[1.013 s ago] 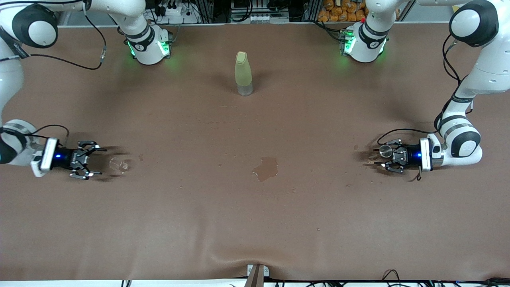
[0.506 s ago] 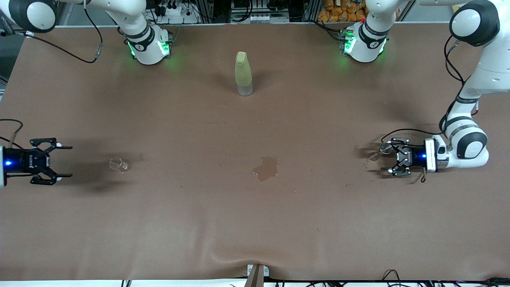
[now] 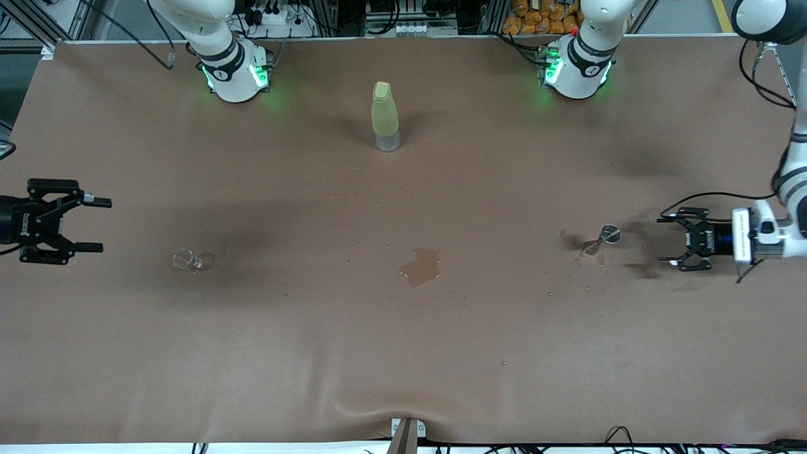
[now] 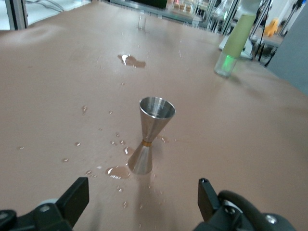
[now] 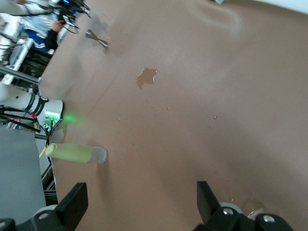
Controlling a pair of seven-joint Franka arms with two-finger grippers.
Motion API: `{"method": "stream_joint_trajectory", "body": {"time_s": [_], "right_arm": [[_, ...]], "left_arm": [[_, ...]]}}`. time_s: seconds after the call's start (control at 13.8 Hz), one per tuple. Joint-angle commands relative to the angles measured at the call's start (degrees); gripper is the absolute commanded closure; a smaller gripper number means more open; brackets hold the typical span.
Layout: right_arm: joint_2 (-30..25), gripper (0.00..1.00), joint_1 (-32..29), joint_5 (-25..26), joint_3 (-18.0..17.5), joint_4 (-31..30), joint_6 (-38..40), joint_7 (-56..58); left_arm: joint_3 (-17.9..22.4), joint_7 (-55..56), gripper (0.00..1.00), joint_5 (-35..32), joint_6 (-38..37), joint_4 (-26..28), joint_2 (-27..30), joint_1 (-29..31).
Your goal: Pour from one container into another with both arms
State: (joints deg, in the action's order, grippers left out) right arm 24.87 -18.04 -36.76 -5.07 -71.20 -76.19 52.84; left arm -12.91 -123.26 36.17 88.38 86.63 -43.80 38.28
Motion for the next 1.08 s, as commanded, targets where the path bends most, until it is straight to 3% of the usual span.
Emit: {"method": "stream_joint_trajectory", "body": {"time_s": [0.0, 0.22, 0.36, 0.51, 0.65, 0.87, 1.01], "right_arm": [[-4.29, 0.0, 2.21, 4.83, 0.68, -2.71, -3.59, -9.04], [-11.31, 0.0, 6.78, 16.08, 1.2, -5.06, -7.03, -19.74], [-17.2, 0.0, 9.5, 18.12, 3.13, -10.86, -8.26, -30.65], [-20.03, 0.0, 13.71, 22.76, 6.63, -13.94, -10.28, -32.01], [-22.05, 0.0, 16.19, 26.72, 11.3, -17.37, -16.06, -31.92], [-25.4, 0.0, 16.19, 34.19, 11.23, -22.47, -16.18, -35.41], [-25.93, 0.0, 15.5, 35.35, 11.23, -23.63, -15.75, -43.49]], "left_arm": [[-0.27, 5.47, 0.0, -2.68, -0.06, 0.38, 7.65, -1.01], [-0.53, 20.02, 0.0, -6.26, 1.26, -1.8, 12.93, -5.03], [-0.71, 34.68, 0.0, -8.04, 1.97, -2.34, 16.62, -7.41], [-0.62, 52.51, 0.0, -9.44, 2.06, -3.13, 19.7, -11.01], [-0.8, 68.96, 0.0, -16.18, 2.06, -6.29, 20.5, -15.14], [-0.62, 88.13, 0.0, -22.7, 2.06, -8.06, 22.61, -20.86], [-0.62, 103.93, 0.0, -27.53, 2.14, -9.37, 23.23, -24.02]]}}
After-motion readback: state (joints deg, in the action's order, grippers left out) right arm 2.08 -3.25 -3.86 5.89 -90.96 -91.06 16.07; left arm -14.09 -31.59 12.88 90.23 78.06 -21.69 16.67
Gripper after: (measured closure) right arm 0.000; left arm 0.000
